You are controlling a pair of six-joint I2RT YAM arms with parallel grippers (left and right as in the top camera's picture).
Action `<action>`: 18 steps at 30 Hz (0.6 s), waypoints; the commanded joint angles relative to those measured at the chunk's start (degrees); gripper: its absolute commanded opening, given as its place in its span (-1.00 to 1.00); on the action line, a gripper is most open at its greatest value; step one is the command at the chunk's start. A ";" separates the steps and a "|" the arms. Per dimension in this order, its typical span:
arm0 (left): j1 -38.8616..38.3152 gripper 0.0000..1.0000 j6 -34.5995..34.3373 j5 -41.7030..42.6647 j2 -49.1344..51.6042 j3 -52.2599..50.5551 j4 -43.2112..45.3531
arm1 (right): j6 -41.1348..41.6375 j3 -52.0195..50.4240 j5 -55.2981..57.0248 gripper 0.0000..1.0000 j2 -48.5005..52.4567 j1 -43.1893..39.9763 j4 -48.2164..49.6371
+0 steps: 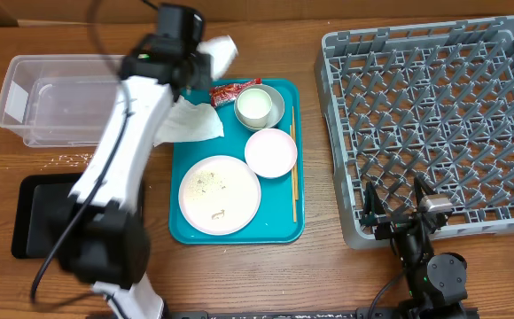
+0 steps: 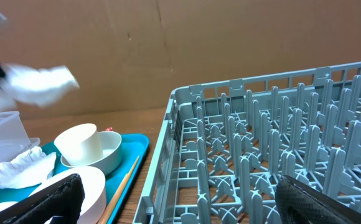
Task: Sort waste into correct bins and load items into the dishwasher
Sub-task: 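Carry the tissue left and release it into the clear plastic bin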
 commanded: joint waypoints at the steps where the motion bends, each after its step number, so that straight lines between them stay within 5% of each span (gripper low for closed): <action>1: 4.74 -0.92 -11.96 -5.57 -5.81 1.81 -0.09 | -0.20 -0.59 -0.22 0.99 -0.61 -0.22 0.28; 6: 11.04 -0.91 -20.81 -6.14 -7.82 1.81 -1.95 | -0.20 -0.59 -0.22 1.00 -0.61 -0.22 0.28; 14: 19.30 -0.90 -45.99 -6.10 -4.79 0.96 -10.99 | -0.20 -0.59 -0.22 1.00 -0.61 -0.22 0.28; 18: 22.34 -0.91 -49.90 -6.01 -1.57 0.87 -9.53 | -0.20 -0.59 -0.22 1.00 -0.61 -0.22 0.28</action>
